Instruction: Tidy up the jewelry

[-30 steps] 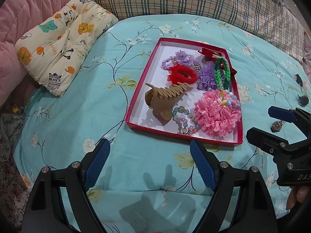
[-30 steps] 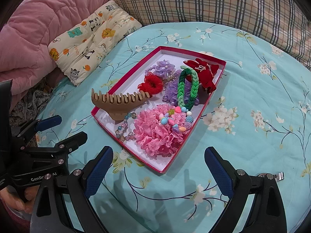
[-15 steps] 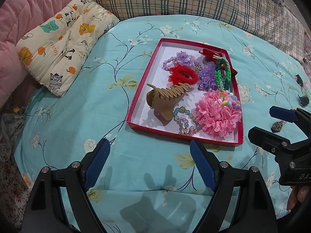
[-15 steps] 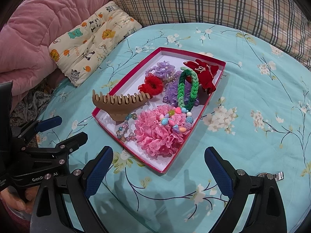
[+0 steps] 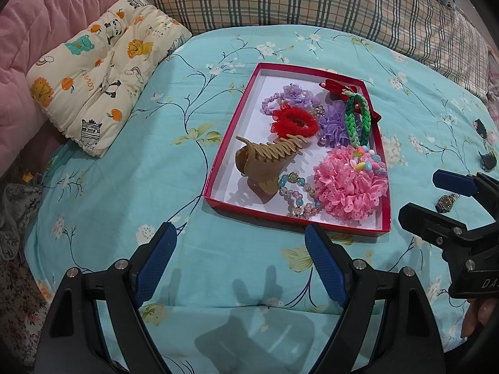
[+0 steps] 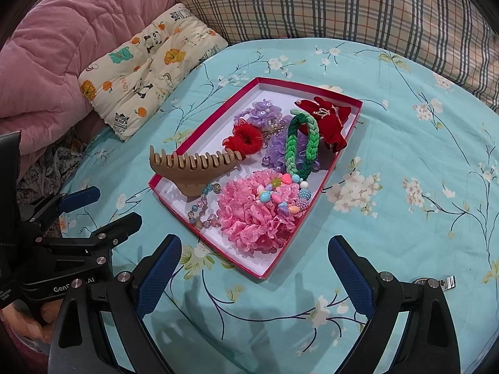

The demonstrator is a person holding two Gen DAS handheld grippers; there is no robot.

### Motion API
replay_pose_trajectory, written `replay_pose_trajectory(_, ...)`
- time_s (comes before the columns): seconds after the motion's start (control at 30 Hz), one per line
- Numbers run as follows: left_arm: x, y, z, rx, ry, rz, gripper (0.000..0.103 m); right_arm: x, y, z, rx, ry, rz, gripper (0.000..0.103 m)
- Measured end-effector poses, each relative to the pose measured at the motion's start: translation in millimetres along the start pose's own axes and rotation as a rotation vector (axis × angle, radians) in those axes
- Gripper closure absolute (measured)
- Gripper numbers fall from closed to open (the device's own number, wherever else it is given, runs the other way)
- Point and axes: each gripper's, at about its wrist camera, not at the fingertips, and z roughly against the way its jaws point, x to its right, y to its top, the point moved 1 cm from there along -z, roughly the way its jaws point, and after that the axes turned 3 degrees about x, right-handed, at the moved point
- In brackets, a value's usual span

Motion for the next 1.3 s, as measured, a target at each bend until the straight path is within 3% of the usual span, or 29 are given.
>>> replay_pose_trajectory(1.3, 4.1, 2.4, 4.2, 0.012, 0.018, 0.002, 0.018, 4.5, -2.2, 2.0, 0.011, -0.003, -0.014, 0.007)
